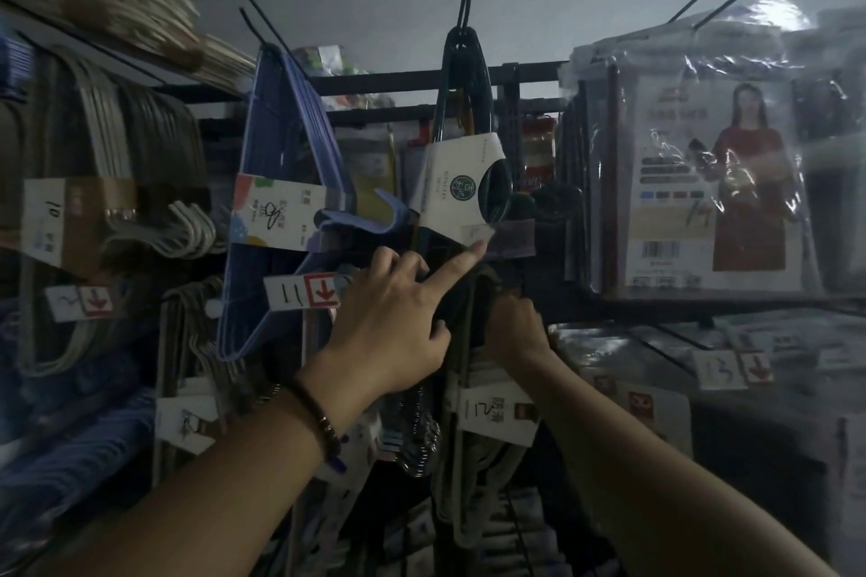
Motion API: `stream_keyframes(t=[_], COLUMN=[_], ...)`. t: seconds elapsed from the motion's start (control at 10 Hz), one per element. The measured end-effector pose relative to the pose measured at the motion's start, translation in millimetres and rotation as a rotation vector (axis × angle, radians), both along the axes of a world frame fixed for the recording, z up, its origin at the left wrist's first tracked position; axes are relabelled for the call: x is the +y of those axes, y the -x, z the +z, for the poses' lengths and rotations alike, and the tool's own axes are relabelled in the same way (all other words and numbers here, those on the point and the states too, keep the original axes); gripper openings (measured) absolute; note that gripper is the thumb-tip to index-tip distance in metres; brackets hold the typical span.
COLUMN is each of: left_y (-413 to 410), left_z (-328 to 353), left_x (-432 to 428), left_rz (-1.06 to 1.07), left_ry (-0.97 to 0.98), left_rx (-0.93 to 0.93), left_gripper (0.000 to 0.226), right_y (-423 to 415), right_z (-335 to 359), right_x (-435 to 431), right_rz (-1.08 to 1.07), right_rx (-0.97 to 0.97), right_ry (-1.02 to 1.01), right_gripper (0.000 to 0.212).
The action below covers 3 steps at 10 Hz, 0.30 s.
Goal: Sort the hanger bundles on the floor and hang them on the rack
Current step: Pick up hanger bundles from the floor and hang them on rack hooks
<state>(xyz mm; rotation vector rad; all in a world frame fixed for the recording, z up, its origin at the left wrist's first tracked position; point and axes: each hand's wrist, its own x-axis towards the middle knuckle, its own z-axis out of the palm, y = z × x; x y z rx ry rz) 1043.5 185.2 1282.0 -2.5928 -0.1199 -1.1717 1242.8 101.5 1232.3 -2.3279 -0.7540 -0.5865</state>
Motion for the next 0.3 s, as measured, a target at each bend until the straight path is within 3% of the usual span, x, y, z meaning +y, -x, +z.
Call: stream_keyframes(t=[0.1,0.2,0.3], left_y=[1.6,4.2,12.5], left_z=[-1.6,-4.2,-10.4], left_x=[-3.2,-9.0,-11.8], left_rz=[-0.002,-0.001,0.012], left_ry=[0.047,0.087,0.089], left_rx=[0.009,-0.005,-0.017], left_gripper=[0.098,0.095,0.091], right_y=[-7.2,-0.5,23.5], right_z=[-3.2,-12.3,-47.4], right_x=[-0.7,-8.9,-34.2], right_rz=[0.076,0.13,0.186], right_rx=[0.016,0.071,-0.033], right_ry=[0.011,-0.118,-0.327], right_gripper=[0.018,0.034,0.059])
